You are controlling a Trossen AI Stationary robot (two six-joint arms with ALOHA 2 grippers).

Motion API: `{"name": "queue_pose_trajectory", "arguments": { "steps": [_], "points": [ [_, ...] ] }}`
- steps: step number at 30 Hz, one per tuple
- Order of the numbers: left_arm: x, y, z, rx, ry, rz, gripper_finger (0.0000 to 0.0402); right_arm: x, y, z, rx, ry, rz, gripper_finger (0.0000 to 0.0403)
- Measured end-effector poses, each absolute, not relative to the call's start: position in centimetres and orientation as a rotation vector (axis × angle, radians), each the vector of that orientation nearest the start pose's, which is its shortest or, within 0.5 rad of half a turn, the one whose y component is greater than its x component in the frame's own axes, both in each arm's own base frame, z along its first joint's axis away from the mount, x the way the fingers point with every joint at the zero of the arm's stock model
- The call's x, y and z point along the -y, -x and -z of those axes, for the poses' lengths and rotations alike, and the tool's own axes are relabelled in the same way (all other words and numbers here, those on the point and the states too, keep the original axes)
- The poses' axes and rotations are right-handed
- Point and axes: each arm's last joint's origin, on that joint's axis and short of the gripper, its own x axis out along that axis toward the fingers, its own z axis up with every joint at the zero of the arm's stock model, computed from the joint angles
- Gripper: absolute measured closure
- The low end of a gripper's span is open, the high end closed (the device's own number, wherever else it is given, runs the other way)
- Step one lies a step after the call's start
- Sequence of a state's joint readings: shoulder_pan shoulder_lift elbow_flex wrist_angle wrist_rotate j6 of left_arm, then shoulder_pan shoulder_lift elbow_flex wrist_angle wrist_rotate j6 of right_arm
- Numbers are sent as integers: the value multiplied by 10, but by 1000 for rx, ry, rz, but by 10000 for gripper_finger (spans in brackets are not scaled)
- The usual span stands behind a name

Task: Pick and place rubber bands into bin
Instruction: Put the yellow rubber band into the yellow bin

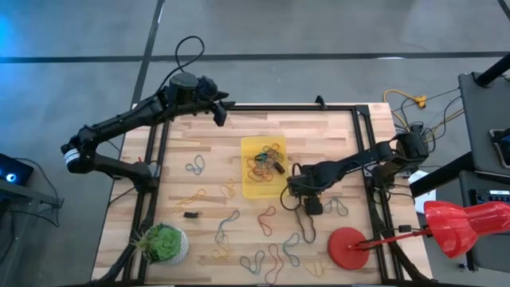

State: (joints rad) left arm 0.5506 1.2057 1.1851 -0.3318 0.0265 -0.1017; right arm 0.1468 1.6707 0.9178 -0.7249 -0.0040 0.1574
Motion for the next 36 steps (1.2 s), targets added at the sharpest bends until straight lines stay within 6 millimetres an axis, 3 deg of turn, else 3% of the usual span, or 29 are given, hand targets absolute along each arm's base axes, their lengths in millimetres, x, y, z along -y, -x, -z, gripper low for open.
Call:
{"name": "queue_pose_trajectory", "arguments": {
  "steps": [7,11,22,25,29,33,36],
  "points": [
    [-137,-224,-374,-297,221,-540,219,-40,-269,-134,-1436,-17,-21,185],
    [-137,-224,-374,-297,219,-540,219,-39,-264,-128,-1421,-51,12,206],
    [-137,-225,-374,-297,218,-542,219,-37,-258,-122,-1441,-87,117,375],
    [-137,-225,-374,-296,217,-542,219,-35,-257,-123,-1443,-204,236,391],
    [-138,-225,-375,-281,204,-541,219,-30,-253,-143,-1425,-321,492,394],
    [-138,-226,-375,-281,203,-541,219,-26,-264,-206,-1146,-412,641,395],
    [-138,-226,-375,-275,201,-541,219,-15,-271,-242,-983,-423,692,395]
  ]
}}
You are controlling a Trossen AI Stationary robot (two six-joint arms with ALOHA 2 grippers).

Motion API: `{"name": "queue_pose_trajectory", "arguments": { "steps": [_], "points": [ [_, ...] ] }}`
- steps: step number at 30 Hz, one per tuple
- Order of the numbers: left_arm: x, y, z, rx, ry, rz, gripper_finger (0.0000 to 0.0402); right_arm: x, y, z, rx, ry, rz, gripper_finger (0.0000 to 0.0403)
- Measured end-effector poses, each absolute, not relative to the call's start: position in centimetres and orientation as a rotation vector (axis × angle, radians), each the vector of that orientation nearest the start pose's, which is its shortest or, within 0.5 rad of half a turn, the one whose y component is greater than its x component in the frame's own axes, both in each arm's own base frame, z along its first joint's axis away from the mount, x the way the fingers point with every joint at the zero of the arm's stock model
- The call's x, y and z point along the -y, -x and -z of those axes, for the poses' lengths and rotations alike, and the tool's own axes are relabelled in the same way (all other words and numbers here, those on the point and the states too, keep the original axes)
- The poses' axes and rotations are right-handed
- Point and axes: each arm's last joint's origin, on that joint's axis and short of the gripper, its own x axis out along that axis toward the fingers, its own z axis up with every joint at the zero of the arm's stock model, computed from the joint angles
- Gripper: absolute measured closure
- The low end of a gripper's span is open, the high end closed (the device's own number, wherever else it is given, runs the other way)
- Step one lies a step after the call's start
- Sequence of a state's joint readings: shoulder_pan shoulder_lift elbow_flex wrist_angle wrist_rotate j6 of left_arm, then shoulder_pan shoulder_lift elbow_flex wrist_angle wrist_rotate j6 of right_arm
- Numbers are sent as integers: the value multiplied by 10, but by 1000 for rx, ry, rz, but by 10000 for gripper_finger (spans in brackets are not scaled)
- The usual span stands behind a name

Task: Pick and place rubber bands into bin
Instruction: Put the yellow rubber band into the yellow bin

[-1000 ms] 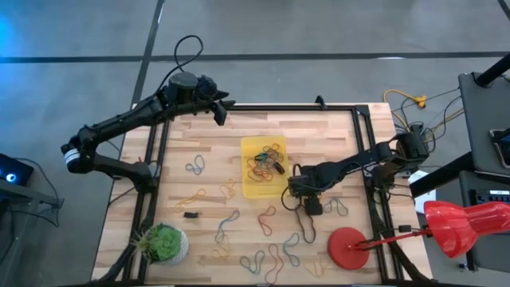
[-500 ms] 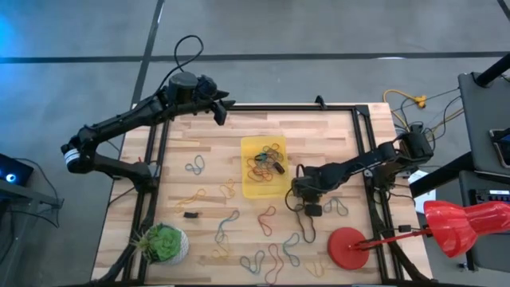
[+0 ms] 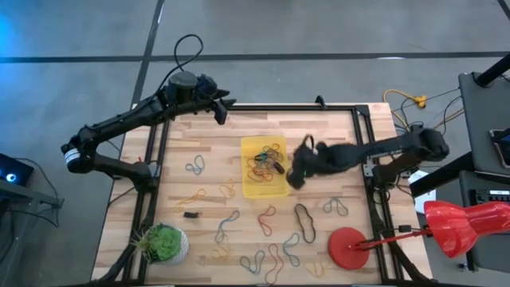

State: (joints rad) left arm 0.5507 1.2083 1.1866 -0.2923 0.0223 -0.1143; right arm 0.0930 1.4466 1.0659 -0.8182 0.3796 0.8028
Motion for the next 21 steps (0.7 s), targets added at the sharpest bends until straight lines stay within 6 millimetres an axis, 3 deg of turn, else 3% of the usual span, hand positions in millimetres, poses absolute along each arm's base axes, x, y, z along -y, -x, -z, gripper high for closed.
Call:
{"name": "queue_pose_trajectory", "arguments": {
  "steps": [2,5,11,14,21],
  "points": [
    [-138,-226,-374,-280,202,-542,219,-5,-279,-264,-911,-431,671,395],
    [-138,-226,-373,-282,202,-541,219,11,-297,-275,-921,-442,611,395],
    [-138,-226,-370,-292,206,-541,219,29,-345,-279,-929,-418,492,395],
    [-138,-226,-370,-296,207,-541,219,29,-363,-271,-986,-359,463,395],
    [-137,-225,-371,-296,207,-540,219,33,-377,-262,-1070,-362,433,384]
  ]
}}
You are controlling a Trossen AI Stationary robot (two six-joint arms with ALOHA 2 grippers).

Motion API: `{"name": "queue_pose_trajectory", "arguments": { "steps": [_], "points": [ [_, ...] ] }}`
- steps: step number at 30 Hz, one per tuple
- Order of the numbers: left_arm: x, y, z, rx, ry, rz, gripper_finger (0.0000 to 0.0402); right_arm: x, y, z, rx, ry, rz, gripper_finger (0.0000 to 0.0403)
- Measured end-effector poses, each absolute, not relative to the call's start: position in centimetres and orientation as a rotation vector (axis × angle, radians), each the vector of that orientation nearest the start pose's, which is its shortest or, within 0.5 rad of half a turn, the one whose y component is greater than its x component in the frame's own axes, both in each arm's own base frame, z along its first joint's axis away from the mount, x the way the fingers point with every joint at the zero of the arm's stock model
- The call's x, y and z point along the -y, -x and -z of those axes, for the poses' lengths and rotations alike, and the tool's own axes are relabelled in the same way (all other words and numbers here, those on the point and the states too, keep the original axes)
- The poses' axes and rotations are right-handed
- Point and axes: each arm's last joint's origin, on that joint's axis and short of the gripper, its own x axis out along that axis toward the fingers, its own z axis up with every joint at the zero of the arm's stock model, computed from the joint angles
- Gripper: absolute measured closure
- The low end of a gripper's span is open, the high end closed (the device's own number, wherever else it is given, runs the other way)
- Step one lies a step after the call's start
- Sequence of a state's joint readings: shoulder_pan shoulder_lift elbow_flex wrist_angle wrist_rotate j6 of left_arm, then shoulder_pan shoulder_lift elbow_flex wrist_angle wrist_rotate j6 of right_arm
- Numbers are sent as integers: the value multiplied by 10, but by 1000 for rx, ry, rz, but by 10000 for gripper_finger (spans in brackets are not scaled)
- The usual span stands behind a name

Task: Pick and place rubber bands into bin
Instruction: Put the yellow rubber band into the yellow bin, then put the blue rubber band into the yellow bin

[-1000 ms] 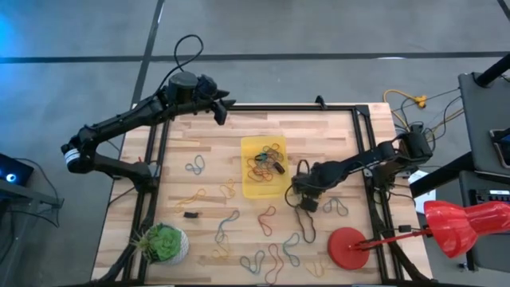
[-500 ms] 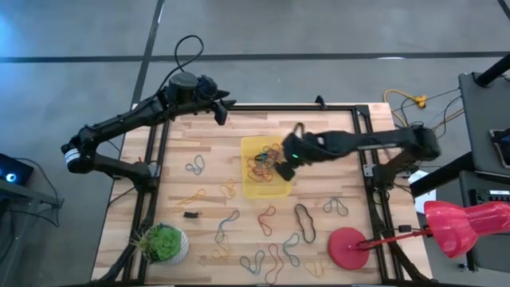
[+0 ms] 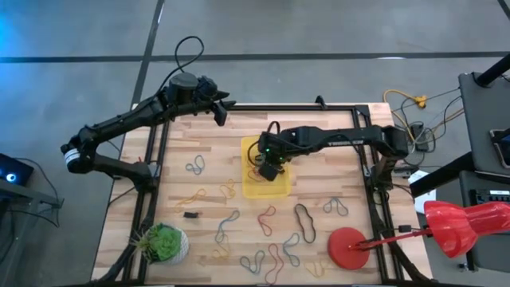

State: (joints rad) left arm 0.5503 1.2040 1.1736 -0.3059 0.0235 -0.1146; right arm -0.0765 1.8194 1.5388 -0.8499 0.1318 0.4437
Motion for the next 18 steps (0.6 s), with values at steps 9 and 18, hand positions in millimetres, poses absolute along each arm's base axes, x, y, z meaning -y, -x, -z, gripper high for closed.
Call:
{"name": "queue_pose_trajectory", "arguments": {
  "steps": [9,18],
  "points": [
    [-137,-224,-370,-305,210,-541,219,38,-388,-287,-965,-205,426,362],
    [-135,-222,-369,-343,172,-533,219,37,-367,-261,-1218,-224,488,349]
  ]
}}
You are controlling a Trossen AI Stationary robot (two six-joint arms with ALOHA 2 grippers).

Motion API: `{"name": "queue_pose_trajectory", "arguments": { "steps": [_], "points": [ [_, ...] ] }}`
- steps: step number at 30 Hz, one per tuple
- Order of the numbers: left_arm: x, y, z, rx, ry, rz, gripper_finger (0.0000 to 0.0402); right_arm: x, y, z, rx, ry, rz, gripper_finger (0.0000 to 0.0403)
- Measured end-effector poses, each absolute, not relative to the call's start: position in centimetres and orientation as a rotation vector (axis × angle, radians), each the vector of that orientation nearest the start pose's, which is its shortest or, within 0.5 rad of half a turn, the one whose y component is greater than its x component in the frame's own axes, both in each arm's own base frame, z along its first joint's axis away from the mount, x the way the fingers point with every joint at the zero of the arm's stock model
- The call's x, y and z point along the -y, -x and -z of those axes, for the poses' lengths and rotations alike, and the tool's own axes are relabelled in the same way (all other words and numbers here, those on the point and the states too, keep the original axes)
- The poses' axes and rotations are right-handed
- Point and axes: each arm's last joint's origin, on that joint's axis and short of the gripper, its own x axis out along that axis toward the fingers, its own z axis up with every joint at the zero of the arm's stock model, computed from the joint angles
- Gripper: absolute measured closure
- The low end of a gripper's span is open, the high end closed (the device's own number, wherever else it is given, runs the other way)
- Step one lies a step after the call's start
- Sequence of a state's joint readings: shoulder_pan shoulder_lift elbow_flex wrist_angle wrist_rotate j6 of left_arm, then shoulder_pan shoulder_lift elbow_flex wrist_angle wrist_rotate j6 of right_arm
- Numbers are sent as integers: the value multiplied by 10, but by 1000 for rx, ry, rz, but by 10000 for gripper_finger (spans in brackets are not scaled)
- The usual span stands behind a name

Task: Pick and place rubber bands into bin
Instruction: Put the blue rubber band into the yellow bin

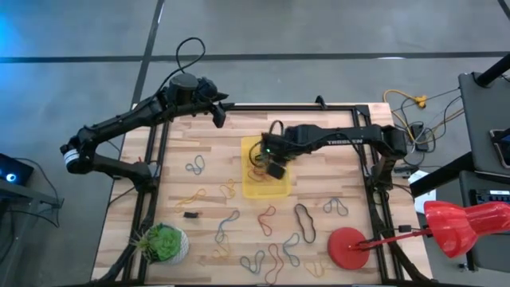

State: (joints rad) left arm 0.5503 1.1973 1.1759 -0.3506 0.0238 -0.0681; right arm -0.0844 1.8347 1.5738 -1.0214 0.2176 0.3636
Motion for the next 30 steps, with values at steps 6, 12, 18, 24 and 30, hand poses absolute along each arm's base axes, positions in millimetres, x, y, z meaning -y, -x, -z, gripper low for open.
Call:
{"name": "queue_pose_trajectory", "arguments": {
  "steps": [6,12,18,24,30],
  "points": [
    [-135,-222,-369,-344,172,-533,219,12,-327,-230,-1544,-185,445,294],
    [-135,-222,-368,-349,174,-526,219,-39,-288,-212,-1657,-117,280,231],
    [-135,-222,-368,-351,174,-524,219,-83,-243,-207,-1677,47,135,195],
    [-135,-222,-367,-351,177,-525,219,-89,-225,-194,-1628,47,99,192],
    [-135,-222,-367,-349,180,-525,219,-82,-213,-172,-1662,27,110,193]
  ]
}}
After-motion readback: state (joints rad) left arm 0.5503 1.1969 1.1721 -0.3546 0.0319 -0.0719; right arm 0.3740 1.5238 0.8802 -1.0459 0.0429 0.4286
